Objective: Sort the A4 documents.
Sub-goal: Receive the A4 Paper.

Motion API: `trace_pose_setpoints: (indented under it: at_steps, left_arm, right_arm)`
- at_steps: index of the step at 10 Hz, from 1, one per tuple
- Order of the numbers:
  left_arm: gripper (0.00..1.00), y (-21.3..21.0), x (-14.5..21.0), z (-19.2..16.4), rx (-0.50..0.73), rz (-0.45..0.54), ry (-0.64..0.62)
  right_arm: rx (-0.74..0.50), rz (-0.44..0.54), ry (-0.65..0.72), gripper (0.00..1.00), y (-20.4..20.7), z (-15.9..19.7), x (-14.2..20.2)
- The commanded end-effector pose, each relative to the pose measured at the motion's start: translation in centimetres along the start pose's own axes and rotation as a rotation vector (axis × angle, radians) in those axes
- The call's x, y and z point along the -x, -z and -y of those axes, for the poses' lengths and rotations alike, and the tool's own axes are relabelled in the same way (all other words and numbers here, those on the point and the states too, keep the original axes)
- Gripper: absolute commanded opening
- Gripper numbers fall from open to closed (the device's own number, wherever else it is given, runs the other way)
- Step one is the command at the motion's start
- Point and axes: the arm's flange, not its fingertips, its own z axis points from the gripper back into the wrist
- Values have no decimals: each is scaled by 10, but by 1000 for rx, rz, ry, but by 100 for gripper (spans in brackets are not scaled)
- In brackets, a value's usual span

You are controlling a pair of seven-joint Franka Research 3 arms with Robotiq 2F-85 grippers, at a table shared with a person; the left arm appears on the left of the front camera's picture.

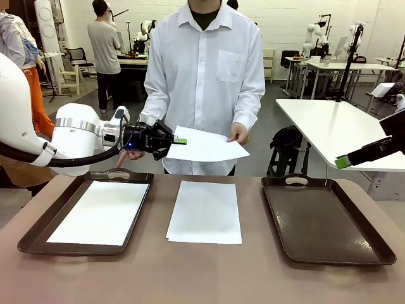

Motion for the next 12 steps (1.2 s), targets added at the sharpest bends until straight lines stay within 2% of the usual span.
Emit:
trace_pose_setpoints:
  at_steps: [1, 4, 5, 6, 12]
  left_arm:
    - [0, 1, -5, 1, 10, -1, 30]
    - [0, -1, -1, 3, -6, -22, 97]
    - [0, -2, 4, 10, -13, -72, 103]
    - [0, 0, -1, 2, -2, -3, 56]
    - [0, 0, -1, 2, -2, -3, 56]
  right_arm:
    - [-12, 2, 3, 100, 2, 0, 0]
    - [-12, 2, 3, 100, 2, 0, 0]
    - [-12, 2, 3, 100, 2, 0, 0]
    - [-12, 2, 3, 100, 2, 0, 0]
    - [-12, 2, 3, 100, 2, 0, 0]
